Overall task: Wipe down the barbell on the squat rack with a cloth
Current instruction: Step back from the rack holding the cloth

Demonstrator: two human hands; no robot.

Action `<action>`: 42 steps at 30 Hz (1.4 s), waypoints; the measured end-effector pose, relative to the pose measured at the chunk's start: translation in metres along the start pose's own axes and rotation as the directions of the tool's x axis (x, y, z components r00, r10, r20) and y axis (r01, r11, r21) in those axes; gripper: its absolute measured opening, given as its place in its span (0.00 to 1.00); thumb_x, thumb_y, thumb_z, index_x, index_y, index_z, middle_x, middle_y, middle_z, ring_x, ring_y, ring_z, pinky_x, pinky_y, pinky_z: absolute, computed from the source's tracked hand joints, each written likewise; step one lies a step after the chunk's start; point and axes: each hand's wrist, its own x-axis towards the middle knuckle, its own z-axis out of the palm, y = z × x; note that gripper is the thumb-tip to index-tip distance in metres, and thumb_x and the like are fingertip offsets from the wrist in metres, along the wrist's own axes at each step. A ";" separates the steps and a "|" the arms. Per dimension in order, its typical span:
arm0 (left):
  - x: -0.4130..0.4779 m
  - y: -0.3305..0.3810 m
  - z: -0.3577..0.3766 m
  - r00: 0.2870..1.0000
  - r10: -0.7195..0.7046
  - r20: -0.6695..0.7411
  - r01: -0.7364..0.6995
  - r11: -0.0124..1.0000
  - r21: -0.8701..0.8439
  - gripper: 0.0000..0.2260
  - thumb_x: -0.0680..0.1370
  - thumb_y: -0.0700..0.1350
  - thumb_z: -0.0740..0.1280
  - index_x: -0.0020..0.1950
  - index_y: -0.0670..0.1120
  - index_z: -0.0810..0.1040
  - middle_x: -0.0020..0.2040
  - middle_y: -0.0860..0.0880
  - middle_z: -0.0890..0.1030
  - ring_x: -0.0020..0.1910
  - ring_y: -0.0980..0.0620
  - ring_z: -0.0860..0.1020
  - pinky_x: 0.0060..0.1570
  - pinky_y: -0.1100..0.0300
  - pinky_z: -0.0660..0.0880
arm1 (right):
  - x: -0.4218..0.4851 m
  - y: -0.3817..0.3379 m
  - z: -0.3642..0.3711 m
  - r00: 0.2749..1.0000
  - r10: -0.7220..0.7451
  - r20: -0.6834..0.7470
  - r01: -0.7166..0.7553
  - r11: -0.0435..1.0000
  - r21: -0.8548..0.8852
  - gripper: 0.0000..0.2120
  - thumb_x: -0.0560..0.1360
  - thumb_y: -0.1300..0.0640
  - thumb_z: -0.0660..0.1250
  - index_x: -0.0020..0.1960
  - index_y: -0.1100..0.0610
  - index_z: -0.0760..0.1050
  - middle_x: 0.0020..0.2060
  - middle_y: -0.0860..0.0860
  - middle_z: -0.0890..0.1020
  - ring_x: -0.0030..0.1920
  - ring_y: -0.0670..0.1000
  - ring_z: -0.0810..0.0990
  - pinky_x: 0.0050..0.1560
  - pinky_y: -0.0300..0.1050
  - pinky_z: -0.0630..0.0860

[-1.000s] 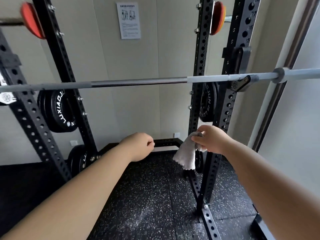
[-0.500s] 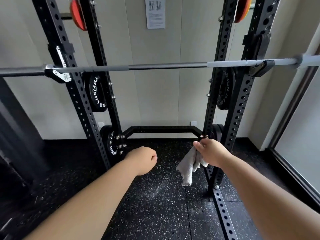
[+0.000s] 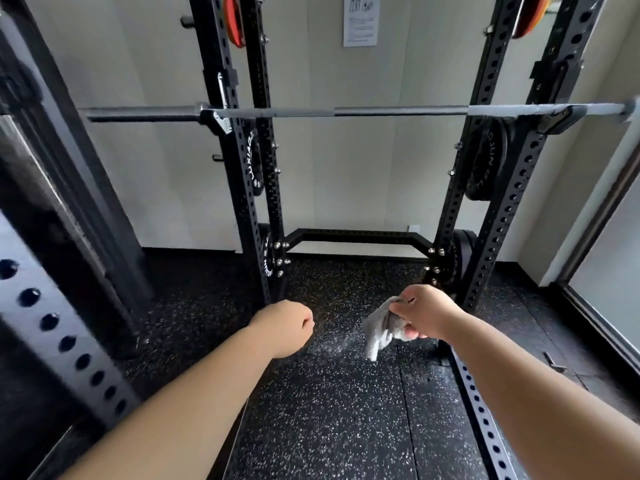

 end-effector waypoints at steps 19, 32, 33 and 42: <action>-0.274 -0.137 0.049 0.849 -0.528 -0.022 0.519 0.841 -0.154 0.12 0.83 0.52 0.58 0.41 0.53 0.74 0.38 0.52 0.77 0.36 0.50 0.73 0.34 0.57 0.68 | -0.139 -0.136 0.182 0.890 -0.322 0.323 0.368 0.926 -0.091 0.15 0.83 0.43 0.63 0.42 0.50 0.76 0.37 0.50 0.83 0.32 0.50 0.79 0.31 0.43 0.73; -0.386 -0.164 0.144 0.661 -0.746 0.078 0.745 0.640 -0.188 0.08 0.82 0.48 0.60 0.48 0.55 0.78 0.39 0.54 0.80 0.39 0.50 0.78 0.35 0.55 0.72 | -0.187 -0.161 0.307 0.713 -0.381 0.589 0.519 0.851 -0.079 0.08 0.84 0.53 0.62 0.54 0.49 0.80 0.40 0.48 0.85 0.27 0.46 0.78 0.24 0.38 0.72; -0.390 -0.170 0.149 0.649 -0.756 0.080 0.754 0.626 -0.200 0.08 0.82 0.48 0.60 0.48 0.55 0.78 0.40 0.55 0.81 0.39 0.50 0.79 0.36 0.55 0.73 | -0.188 -0.165 0.317 0.709 -0.377 0.596 0.520 0.850 -0.080 0.07 0.84 0.52 0.62 0.54 0.49 0.79 0.40 0.48 0.84 0.27 0.45 0.78 0.24 0.37 0.72; -0.377 -0.247 0.191 0.643 -0.749 0.162 0.763 0.605 -0.228 0.07 0.82 0.48 0.62 0.51 0.55 0.79 0.43 0.56 0.82 0.41 0.52 0.79 0.43 0.54 0.78 | -0.163 -0.200 0.412 0.685 -0.318 0.655 0.544 0.822 -0.170 0.10 0.86 0.49 0.59 0.61 0.53 0.75 0.39 0.47 0.82 0.32 0.44 0.80 0.29 0.39 0.75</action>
